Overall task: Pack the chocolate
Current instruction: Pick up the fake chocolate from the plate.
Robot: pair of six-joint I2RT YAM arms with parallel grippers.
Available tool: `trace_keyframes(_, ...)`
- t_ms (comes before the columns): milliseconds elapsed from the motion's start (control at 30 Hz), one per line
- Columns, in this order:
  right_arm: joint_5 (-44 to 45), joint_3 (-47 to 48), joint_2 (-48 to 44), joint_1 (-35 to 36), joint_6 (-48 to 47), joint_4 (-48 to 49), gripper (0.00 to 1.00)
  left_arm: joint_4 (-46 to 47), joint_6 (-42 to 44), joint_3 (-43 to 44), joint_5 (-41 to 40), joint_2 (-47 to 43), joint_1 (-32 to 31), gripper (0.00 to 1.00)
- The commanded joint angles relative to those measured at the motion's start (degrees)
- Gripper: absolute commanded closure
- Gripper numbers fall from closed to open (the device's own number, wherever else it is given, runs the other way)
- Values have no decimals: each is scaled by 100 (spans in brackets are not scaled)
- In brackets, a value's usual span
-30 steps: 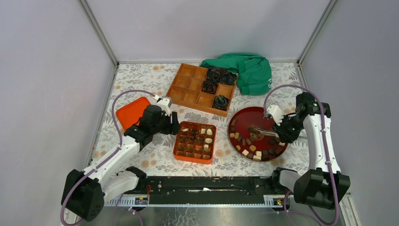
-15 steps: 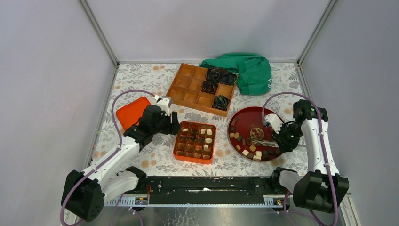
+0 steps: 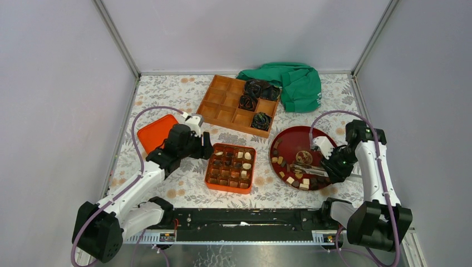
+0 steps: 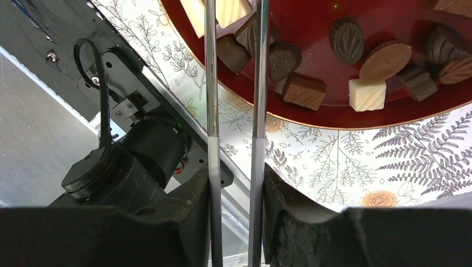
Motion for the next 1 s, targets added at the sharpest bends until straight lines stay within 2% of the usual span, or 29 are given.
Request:
trace_keyframes(0,71,-19,-7,-5,205,138,61,78,37,187,54,-98,43,32)
trace_keyframes(400,-480,949,-177,-5,173,-403,61,77,31,183,53,-106,45,32)
trace_keyframes(967,-180,333,17,-5,227,165,58,77,31,189,75,-109,43,32)
